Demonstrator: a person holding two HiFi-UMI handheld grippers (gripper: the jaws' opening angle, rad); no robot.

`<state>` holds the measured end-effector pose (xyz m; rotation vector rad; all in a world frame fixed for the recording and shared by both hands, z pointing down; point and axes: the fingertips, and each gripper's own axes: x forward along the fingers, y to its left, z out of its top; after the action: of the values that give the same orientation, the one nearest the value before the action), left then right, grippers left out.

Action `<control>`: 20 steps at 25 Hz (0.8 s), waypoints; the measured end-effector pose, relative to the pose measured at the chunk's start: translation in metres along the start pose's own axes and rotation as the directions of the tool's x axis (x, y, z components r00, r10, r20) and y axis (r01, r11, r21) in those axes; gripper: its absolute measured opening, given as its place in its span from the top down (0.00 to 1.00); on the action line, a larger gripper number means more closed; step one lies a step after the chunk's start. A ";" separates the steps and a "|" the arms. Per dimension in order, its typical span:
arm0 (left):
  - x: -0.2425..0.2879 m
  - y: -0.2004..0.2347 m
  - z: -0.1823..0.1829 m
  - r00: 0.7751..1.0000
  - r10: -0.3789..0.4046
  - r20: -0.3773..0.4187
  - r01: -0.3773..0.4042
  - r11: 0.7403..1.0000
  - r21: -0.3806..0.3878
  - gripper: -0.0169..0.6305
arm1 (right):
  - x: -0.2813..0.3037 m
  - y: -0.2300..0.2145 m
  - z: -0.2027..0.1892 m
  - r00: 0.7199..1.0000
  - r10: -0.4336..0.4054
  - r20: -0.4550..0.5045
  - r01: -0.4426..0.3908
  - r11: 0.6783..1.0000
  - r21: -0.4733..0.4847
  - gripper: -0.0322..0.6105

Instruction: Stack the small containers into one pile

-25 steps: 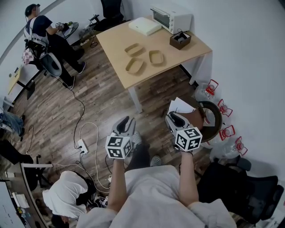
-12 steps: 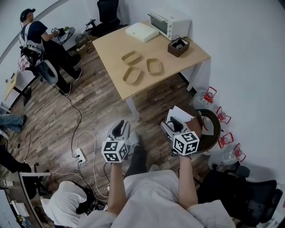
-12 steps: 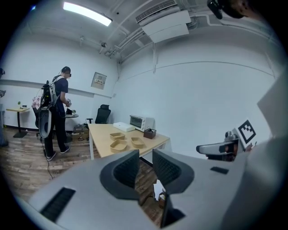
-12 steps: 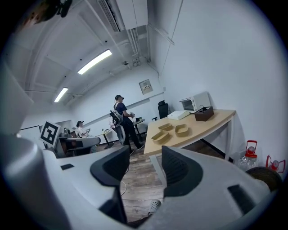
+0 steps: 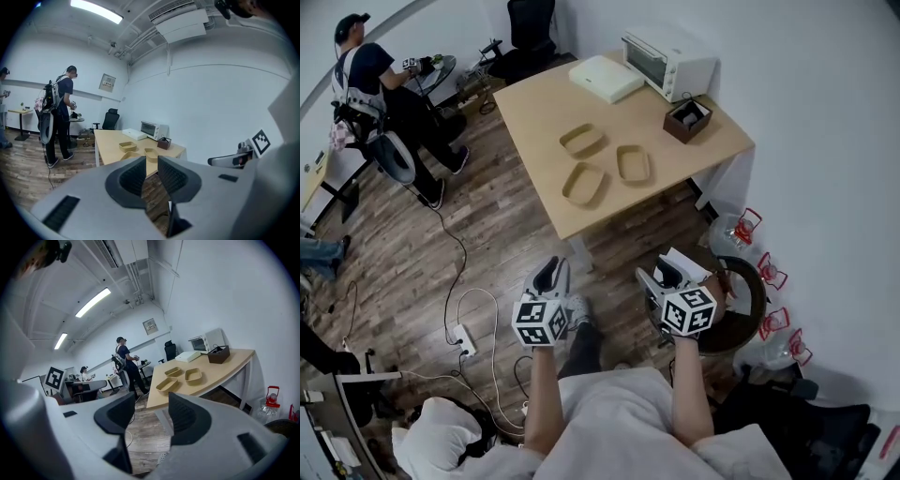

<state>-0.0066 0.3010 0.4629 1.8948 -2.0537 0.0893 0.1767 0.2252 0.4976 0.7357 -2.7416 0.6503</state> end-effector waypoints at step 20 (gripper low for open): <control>0.172 0.141 0.065 0.993 -0.102 -0.055 0.099 0.993 -0.065 0.86 | 0.191 -0.040 0.068 0.998 -0.057 -0.003 0.057 0.983 0.177 0.62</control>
<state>-0.1659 0.1334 0.4782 1.9308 -1.8979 0.0543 0.0286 0.0822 0.5141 0.8500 -2.6784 0.8891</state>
